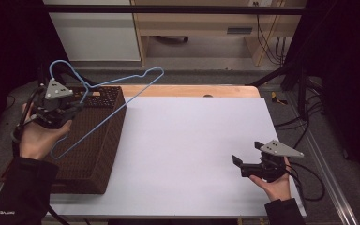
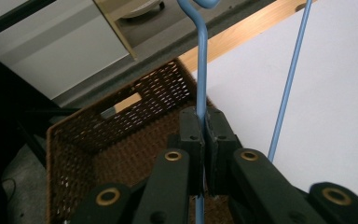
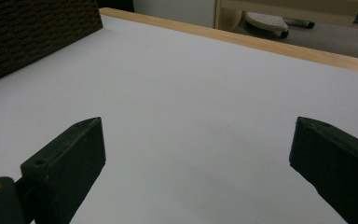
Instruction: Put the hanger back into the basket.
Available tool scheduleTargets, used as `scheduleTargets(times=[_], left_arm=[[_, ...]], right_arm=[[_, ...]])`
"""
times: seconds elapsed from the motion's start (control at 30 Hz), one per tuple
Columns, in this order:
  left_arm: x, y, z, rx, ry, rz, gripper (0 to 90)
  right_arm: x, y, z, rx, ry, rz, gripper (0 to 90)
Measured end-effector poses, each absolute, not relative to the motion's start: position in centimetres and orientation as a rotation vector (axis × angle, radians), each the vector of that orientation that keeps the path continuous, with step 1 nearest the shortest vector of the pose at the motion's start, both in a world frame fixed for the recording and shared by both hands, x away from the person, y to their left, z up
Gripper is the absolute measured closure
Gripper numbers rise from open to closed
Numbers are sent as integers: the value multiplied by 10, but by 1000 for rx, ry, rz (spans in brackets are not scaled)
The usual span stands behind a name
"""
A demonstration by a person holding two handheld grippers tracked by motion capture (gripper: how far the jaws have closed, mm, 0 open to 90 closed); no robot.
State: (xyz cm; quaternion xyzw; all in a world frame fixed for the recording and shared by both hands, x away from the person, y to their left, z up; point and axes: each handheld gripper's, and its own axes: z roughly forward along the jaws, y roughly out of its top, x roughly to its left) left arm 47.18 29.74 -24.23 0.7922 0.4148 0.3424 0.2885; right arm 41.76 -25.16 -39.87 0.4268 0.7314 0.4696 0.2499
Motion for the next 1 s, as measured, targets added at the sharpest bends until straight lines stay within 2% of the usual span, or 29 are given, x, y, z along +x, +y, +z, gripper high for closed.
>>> scheduleTargets(times=[0.67, 1.0], left_arm=[[472, 366, -270, 2101, 1267, 976, 871], [477, 384, -290, 2100, 1350, 1000, 872]], right_arm=[[418, -251, -399, 1167, 1994, 1273, 41], [418, -250, -400, 1166, 1997, 1272, 41]])
